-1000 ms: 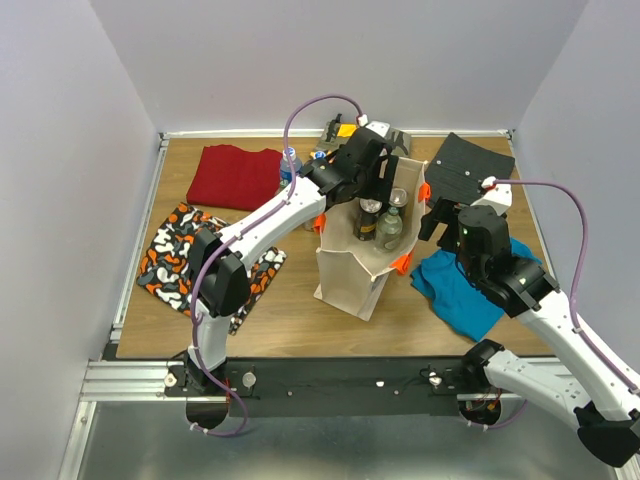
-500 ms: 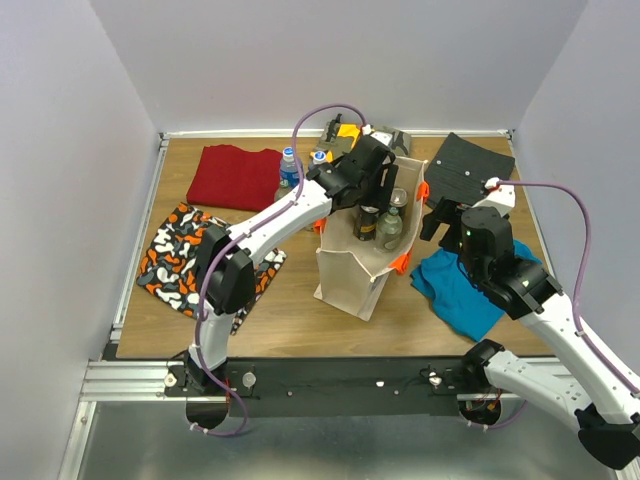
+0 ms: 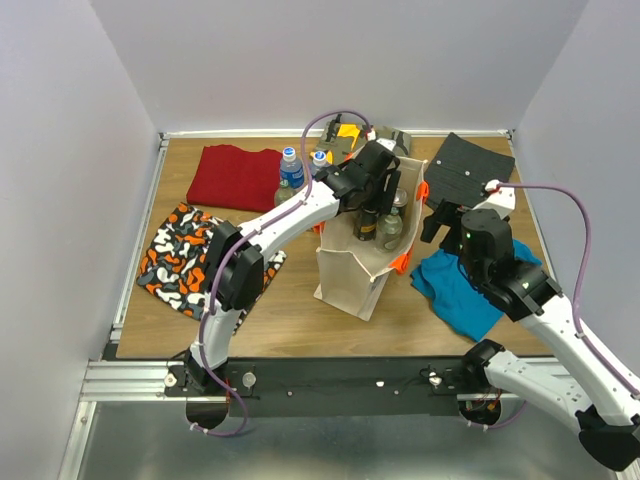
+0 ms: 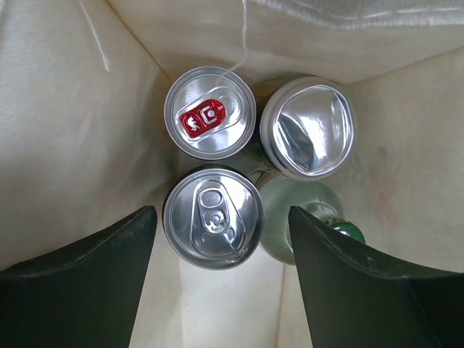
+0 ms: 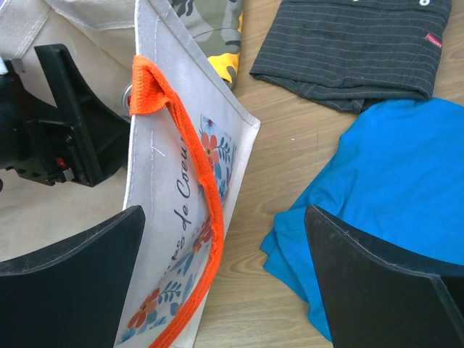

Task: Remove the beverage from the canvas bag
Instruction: Take out the drink from the canvas bag.

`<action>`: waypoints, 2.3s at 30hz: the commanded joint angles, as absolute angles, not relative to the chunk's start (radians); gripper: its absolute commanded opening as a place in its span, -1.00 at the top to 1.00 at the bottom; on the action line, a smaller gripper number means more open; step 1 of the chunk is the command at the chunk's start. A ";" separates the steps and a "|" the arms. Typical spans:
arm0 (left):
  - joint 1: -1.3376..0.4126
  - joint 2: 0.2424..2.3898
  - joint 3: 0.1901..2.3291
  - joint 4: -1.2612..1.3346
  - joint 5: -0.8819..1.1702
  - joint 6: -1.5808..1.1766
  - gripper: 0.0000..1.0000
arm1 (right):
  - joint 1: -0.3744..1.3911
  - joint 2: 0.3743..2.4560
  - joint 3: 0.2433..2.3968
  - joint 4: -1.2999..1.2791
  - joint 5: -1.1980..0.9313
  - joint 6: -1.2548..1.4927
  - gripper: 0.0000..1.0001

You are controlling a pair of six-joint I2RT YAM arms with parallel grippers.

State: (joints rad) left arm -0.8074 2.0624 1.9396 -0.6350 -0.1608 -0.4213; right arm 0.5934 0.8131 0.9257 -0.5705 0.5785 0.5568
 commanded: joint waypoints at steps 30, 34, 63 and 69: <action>-0.827 2.121 1.971 -0.661 -0.261 -0.416 -0.66 | 0.589 0.759 0.893 -0.554 0.640 0.558 -1.00; -0.827 2.129 1.977 -0.660 -0.245 -0.417 -0.62 | 0.588 0.762 0.891 -0.554 0.637 0.561 -1.00; -0.827 2.140 1.948 -0.627 -0.222 -0.431 -0.47 | 0.589 0.756 0.874 -0.545 0.647 0.555 -1.00; -0.827 2.137 1.934 -0.627 -0.225 -0.434 -0.50 | 0.589 0.758 0.873 -0.543 0.646 0.555 -1.00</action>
